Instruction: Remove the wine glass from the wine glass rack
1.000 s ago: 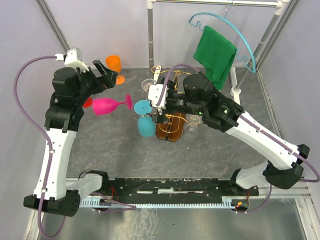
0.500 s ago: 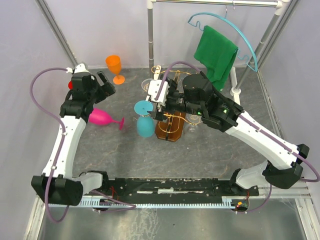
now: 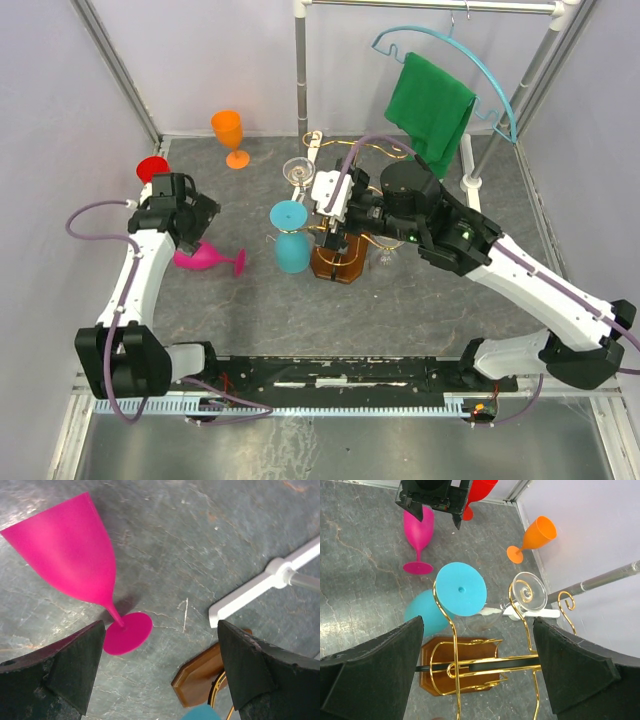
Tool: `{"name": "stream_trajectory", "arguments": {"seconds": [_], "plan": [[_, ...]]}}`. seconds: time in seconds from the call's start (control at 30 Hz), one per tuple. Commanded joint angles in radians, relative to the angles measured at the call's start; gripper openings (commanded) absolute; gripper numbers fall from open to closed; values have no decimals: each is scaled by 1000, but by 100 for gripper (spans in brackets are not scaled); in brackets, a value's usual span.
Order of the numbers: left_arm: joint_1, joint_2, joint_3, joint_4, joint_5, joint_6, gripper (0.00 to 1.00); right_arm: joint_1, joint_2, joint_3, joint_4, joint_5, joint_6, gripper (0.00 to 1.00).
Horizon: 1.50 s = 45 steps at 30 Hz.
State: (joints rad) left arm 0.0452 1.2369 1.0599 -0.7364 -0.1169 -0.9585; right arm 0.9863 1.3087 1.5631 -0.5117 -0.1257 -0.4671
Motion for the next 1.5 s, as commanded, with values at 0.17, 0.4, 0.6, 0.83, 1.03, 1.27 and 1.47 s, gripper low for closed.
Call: {"name": "stream_trajectory", "arguments": {"seconds": [0.17,0.4,0.6,0.83,1.03,1.27,1.47], "plan": [[59,53,-62,-125,-142,-191,99,2,-106,-70,79,18,17,98],[72,-12,-129,-255,-248,-269,99,2,-133,-92,84,46,7,99],[148,38,-200,-177,-218,-199,99,2,-149,-118,101,46,13,99],[203,122,-263,-81,-122,-113,96,2,-170,-138,101,83,0,99],[205,45,-281,-29,-109,-32,69,1,-158,-139,114,91,-4,100],[203,-216,-222,76,-120,89,47,-1,-149,-138,120,103,12,100],[175,-272,-134,232,-12,222,34,-13,-98,-67,60,134,103,95]]}}
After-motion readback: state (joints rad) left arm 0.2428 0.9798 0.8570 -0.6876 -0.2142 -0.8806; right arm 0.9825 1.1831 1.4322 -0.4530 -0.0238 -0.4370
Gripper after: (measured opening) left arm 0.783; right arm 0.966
